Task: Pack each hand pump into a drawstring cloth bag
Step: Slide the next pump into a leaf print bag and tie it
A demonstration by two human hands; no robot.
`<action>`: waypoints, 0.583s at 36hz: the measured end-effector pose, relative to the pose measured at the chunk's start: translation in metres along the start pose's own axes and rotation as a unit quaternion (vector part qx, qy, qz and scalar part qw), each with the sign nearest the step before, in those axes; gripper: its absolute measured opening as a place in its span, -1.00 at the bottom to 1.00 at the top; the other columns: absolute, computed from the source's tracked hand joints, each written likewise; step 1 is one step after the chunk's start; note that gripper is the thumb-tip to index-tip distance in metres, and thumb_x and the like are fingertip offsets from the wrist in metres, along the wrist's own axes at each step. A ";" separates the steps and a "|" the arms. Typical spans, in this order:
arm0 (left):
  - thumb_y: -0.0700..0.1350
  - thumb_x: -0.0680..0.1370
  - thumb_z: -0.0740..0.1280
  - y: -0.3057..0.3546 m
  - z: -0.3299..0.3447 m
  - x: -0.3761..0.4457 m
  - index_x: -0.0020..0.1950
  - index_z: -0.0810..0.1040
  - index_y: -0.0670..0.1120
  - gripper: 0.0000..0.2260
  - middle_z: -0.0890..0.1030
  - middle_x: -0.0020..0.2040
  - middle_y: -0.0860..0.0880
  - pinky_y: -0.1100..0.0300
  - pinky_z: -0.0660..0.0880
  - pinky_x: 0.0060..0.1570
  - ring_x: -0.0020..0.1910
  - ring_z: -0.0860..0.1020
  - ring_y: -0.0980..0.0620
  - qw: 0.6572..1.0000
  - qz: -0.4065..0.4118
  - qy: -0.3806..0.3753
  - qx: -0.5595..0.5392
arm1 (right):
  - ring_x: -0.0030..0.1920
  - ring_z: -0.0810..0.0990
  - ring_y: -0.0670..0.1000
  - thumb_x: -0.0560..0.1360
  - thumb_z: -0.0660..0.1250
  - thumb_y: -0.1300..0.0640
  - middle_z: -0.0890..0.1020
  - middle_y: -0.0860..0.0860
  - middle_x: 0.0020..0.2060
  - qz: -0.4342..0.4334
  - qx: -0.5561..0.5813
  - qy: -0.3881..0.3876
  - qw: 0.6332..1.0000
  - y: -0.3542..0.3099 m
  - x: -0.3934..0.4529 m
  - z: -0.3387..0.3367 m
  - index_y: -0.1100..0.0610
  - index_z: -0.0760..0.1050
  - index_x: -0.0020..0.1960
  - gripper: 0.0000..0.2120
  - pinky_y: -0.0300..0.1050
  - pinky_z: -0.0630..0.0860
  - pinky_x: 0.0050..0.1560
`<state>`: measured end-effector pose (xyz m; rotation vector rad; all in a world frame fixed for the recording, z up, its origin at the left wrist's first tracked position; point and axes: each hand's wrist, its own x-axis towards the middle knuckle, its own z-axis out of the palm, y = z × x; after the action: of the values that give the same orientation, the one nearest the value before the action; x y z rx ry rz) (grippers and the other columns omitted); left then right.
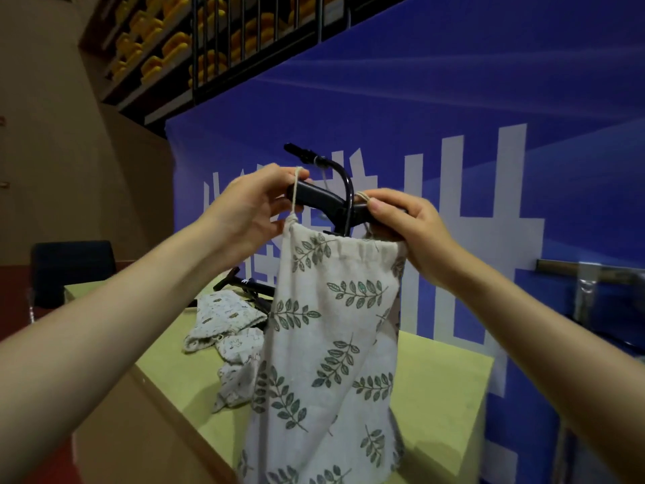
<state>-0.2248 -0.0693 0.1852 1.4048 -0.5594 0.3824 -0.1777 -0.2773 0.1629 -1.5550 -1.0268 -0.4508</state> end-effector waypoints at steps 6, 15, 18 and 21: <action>-0.15 0.57 0.25 0.000 0.010 0.003 -0.08 0.63 -0.12 -0.84 0.61 -0.16 -0.01 0.26 0.43 -0.28 -0.40 0.50 0.18 0.999 0.012 -0.033 -0.014 | -0.34 0.47 -0.15 0.53 0.32 0.10 0.60 -0.08 -0.28 -0.010 0.008 0.009 1.000 -0.010 0.012 0.004 0.10 0.61 -0.03 -0.88 -0.32 0.40 -0.27; -0.20 0.58 0.26 -0.015 0.031 -0.003 -0.08 0.68 -0.09 -0.81 0.63 -0.14 0.00 0.29 0.45 -0.28 -0.30 0.54 0.17 0.995 0.042 0.065 -0.068 | -0.34 0.49 -0.09 0.58 0.28 0.14 0.51 -0.07 -0.43 0.055 0.065 0.156 0.984 -0.028 0.023 -0.001 0.11 0.49 -0.26 -0.77 -0.21 0.46 -0.19; -0.24 0.59 0.23 -0.013 0.041 -0.004 -0.07 0.68 -0.11 -0.78 0.60 -0.17 -0.02 0.30 0.37 -0.41 -0.31 0.46 0.12 0.994 0.060 0.077 -0.057 | -0.41 0.43 -0.08 0.60 0.25 0.15 0.41 -0.06 -0.51 0.075 0.112 0.202 0.970 -0.051 0.033 -0.031 0.12 0.46 -0.26 -0.74 -0.20 0.44 -0.24; -0.29 0.60 0.19 -0.011 0.058 0.000 0.02 0.62 -0.25 -0.80 0.62 -0.14 -0.03 0.31 0.24 -0.54 -0.46 0.33 0.13 0.994 0.047 0.069 -0.076 | -0.58 0.24 -0.14 0.61 0.21 0.18 0.27 -0.10 -0.59 0.099 0.116 0.176 0.972 -0.077 0.036 -0.053 0.15 0.47 -0.17 -0.80 -0.31 0.24 -0.55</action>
<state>-0.2263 -0.1279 0.1804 1.1982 -0.5311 0.4995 -0.2071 -0.3172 0.2505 -1.2946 -0.6195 -0.4318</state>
